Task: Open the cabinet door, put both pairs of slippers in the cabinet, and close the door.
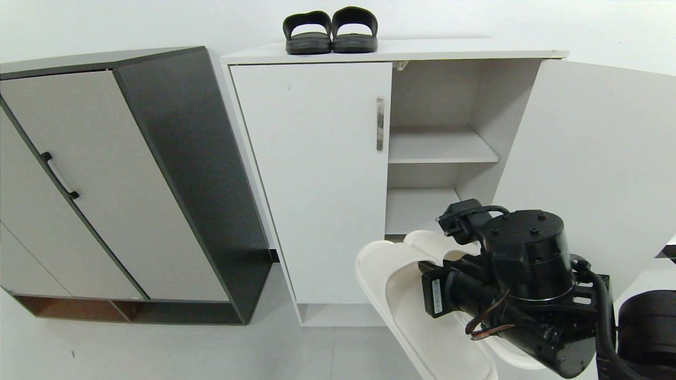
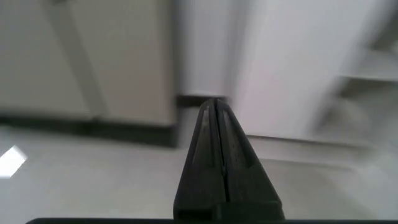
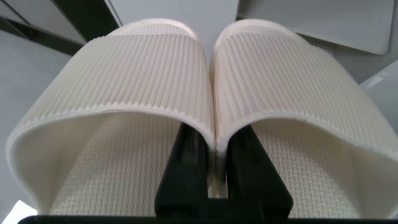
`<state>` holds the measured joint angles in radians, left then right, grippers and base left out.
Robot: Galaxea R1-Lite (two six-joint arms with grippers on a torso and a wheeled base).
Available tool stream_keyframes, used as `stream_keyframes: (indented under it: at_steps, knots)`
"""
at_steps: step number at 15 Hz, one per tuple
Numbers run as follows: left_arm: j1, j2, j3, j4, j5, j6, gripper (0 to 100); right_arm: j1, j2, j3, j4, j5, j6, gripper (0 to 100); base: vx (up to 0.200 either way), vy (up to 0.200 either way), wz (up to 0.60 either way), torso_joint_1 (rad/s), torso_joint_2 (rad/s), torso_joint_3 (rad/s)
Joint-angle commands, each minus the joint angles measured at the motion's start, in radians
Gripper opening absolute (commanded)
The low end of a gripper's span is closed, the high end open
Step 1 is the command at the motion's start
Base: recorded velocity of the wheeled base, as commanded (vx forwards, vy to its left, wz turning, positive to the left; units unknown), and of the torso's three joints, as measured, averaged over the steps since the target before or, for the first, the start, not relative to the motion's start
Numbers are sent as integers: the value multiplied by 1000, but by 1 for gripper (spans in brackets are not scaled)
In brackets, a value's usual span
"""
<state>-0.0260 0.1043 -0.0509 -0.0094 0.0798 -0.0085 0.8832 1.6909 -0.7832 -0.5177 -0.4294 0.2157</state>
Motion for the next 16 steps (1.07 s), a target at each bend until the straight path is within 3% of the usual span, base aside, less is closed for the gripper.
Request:
stream_keyframes:
  at_steps: [1, 3, 7, 16]
  knots:
    - [27, -103, 51, 17, -98, 47, 0, 3, 0, 4, -2, 0, -1, 0, 0, 0, 0, 0, 0, 0]
    - [27, -103, 51, 6, -101, 51, 0, 7, 0, 9, -10, -2, -1, 0, 0, 0, 0, 0, 0, 0]
    - [27, -103, 51, 9, -95, 30, 0, 8, 0, 19, -35, -5, -6, 0, 0, 0, 0, 0, 0, 0]
    - [27, -103, 51, 9, -94, 30, 0, 8, 3, 12, -35, -9, -6, 0, 0, -22, 0, 0, 0, 1]
